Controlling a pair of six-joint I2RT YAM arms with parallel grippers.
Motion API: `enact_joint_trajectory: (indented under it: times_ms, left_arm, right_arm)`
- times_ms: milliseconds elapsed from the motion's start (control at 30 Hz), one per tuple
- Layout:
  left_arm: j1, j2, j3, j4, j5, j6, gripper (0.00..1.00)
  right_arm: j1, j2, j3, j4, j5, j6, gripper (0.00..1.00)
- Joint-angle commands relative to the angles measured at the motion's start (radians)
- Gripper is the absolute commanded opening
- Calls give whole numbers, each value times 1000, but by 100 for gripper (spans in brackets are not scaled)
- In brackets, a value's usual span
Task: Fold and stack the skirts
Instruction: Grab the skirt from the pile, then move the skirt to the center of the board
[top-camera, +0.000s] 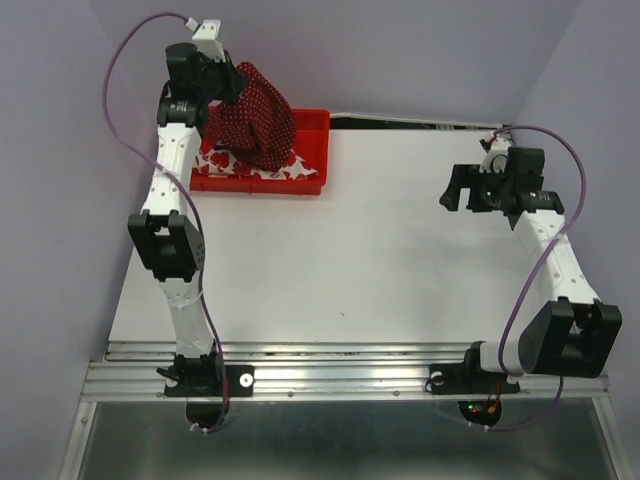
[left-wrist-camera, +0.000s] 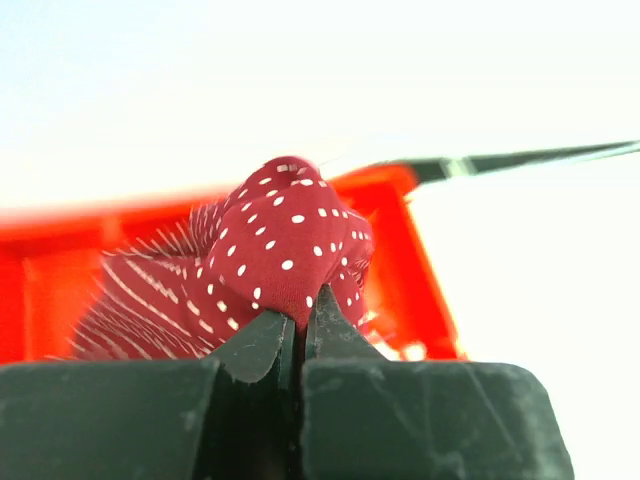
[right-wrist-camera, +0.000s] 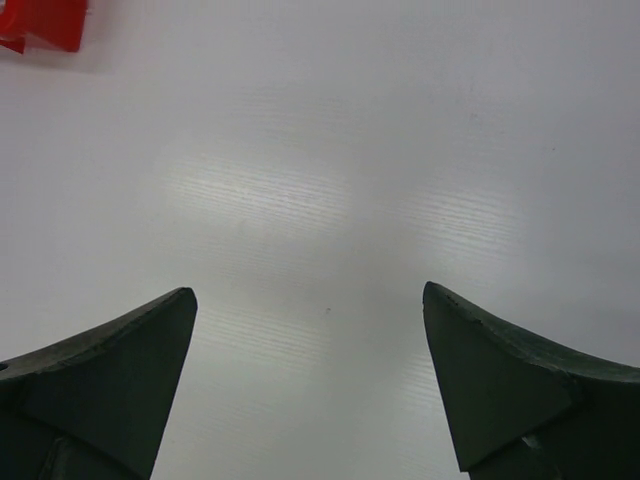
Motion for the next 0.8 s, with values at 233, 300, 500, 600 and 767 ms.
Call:
enact_joint_trajectory:
  times_ms: [233,300,500,600,767]
  left_arm:
    - [-174,-533,-143,88,380,36,0]
    - [-230,-577,-187,89,379,36,0]
    - [-318,-667,-374,109,391,-60,0]
    - [-332,-681,-564,131,414,-85,4]
    - [-347,-576,-773,123,434,-97,16]
  right_arm:
    - [2,10,218,-61,-108,-33,100]
    - [2,13,254,-80,-140,-41,100]
    - [2,-27,235,-77,-291,-82,100]
    - [2,-34,224,-101,-300,-113,100]
    - [2,-8,206,-181,-303,-188,100]
